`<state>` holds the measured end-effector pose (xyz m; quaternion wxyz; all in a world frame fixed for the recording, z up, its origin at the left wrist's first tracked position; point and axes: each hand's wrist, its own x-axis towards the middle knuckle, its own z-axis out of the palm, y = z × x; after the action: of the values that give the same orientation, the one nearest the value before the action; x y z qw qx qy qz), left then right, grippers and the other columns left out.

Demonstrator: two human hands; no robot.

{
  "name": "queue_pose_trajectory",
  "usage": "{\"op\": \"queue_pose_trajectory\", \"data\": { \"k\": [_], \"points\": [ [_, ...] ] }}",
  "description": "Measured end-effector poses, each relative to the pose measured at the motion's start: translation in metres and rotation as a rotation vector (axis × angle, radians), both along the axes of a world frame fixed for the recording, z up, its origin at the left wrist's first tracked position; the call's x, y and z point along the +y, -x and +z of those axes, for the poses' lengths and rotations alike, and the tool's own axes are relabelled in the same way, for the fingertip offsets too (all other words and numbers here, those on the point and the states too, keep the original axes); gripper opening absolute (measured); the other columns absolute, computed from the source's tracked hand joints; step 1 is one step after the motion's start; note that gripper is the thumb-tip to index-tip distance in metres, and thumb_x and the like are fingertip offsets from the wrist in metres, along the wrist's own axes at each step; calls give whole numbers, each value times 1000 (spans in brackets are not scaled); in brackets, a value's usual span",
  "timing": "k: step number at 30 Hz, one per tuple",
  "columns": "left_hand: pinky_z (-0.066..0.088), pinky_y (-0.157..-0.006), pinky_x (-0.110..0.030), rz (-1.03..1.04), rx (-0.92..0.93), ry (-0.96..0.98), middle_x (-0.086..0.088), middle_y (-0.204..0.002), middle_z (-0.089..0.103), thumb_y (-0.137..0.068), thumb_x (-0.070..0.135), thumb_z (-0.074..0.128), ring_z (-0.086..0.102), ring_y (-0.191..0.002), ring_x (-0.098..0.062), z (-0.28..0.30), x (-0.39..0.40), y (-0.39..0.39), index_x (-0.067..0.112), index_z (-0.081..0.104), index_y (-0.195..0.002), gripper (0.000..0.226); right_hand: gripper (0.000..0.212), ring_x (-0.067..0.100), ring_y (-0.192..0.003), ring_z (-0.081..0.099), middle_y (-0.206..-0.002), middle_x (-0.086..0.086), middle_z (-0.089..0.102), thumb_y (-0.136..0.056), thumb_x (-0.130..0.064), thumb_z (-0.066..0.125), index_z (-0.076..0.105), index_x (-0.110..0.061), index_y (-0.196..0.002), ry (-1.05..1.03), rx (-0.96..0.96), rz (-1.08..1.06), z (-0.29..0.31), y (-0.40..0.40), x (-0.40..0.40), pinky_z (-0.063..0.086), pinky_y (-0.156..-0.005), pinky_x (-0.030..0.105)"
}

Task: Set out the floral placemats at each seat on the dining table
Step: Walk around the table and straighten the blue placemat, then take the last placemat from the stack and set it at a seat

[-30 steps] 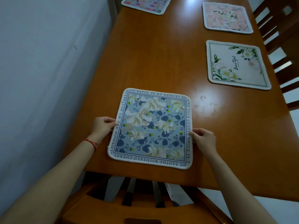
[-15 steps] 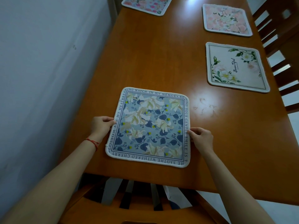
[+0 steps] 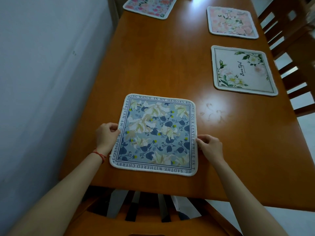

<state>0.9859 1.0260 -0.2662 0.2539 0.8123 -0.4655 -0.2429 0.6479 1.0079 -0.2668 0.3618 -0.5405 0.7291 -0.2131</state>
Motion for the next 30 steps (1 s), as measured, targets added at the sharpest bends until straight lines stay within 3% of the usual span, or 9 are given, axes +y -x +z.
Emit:
{"op": "queue_pose_trajectory", "data": {
  "k": [3, 9, 13, 17, 21, 30],
  "points": [
    [42, -76, -26, -72, -54, 29, -21, -109, 61, -85, 7, 60, 59, -95, -29, 3, 1, 8, -1, 63, -108, 25, 25, 18, -84, 66, -96, 7, 71, -85, -21, 63, 67, -8, -107, 0, 36, 14, 3, 4, 5, 56, -79, 39],
    [38, -92, -35, -281, -126, 91, -17, -116, 59, -88, 8, 54, 51, -109, -29, 7, -1, 34, 1, 59, -114, 28, 29, 13, -95, 57, -112, 7, 66, -89, -20, 58, 62, -9, -115, 38, 76, 16, 17, 17, 24, 47, -81, 25],
    [37, -100, -38, -480, -157, 137, -17, -121, 59, -90, 12, 53, 51, -116, -29, 13, -6, 66, 0, 56, -119, 32, 32, 15, -104, 57, -119, 8, 63, -90, -18, 56, 58, -8, -120, 76, 66, -47, 29, 31, 45, 47, -84, 25],
    [42, -98, -43, -658, -213, 192, -17, -120, 61, -87, 15, 58, 54, -115, -31, 16, -11, 108, 1, 56, -120, 35, 35, 22, -111, 57, -123, 11, 60, -90, -17, 57, 55, -8, -124, 123, 117, -102, 38, 53, 71, 50, -92, 34],
    [46, -91, -45, -799, -245, 227, -16, -115, 64, -86, 25, 49, 58, -109, -31, 24, -11, 161, 2, 60, -115, 39, 37, 23, -120, 51, -130, 10, 56, -91, -19, 56, 53, -8, -126, 153, 179, -161, 43, 83, 99, 42, -98, 32],
    [48, -88, -45, -1101, -303, 331, -17, -114, 65, -84, 20, 63, 61, -107, -33, 35, 19, 300, 2, 60, -115, 36, 38, 25, -122, 50, -131, 11, 55, -90, -24, 56, 56, -7, -125, 215, 314, -380, 55, 166, 186, 37, -103, 35]
  ]
}}
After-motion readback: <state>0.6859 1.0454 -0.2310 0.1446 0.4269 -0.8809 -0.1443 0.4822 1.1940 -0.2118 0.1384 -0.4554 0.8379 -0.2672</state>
